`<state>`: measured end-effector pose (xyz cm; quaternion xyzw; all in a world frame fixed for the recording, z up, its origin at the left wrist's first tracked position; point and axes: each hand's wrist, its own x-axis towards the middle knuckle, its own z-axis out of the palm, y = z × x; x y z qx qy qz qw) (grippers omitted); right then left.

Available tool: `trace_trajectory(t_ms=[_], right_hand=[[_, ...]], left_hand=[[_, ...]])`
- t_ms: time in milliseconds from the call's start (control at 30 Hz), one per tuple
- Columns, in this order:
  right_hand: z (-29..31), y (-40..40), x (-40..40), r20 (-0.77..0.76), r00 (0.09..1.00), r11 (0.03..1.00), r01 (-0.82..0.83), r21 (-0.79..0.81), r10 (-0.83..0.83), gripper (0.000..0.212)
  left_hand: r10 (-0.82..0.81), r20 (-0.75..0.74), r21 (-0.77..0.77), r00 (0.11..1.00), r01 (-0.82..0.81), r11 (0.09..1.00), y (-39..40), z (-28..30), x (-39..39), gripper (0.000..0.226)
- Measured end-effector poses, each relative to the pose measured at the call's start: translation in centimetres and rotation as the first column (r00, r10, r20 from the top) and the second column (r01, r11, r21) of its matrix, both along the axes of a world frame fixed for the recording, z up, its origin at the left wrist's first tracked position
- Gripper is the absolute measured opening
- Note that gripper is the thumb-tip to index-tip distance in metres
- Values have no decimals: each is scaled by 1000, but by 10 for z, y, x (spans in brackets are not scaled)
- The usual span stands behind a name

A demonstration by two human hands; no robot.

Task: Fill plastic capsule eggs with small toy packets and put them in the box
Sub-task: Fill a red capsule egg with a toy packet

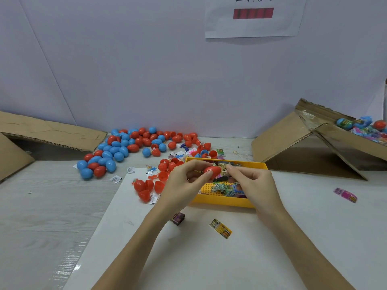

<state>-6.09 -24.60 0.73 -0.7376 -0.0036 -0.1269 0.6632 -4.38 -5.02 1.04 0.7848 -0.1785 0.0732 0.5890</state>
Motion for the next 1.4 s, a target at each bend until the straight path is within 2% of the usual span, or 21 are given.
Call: trace_trajectory(t_ms=[100, 167, 267, 400, 467, 667, 833, 1133, 1400], right_hand=[[-2, 1, -1, 120, 993, 988, 21, -153, -2, 17], [-3, 3, -1, 164, 986, 981, -1, -196, 33, 15], [-3, 2, 1, 153, 987, 984, -27, -174, 54, 13], [-4, 1, 2, 164, 978, 983, -101, -155, 127, 28], [-4, 0, 2, 176, 974, 978, -114, -175, 145, 34], [-2, 3, 1, 217, 970, 984, -81, -157, 114, 29], [1, 2, 1, 233, 959, 987, -153, -58, 162, 27], [1, 3, 1, 207, 966, 984, -134, -118, 156, 28], [1, 6, -2, 215, 968, 980, -95, -174, 132, 34]], left_hand=[[-27, -19, -22, 999, 27, 999, 1, 1, -1, 35], [-41, -7, -19, 999, 40, 999, 1, 2, -2, 39], [-41, 27, -6, 999, 41, 999, 2, 3, -3, 41], [-34, 55, 23, 998, 32, 999, 1, 3, -2, 46], [-25, 48, 25, 999, 24, 999, 0, 3, -2, 41], [-26, 38, 6, 999, 26, 1000, -2, 4, -2, 29], [-28, 37, -16, 999, 29, 999, -2, 5, -3, 28], [-26, 62, -21, 998, 27, 999, -1, 5, -2, 28], [38, 97, -106, 995, -28, 994, -8, -1, -5, 26]])
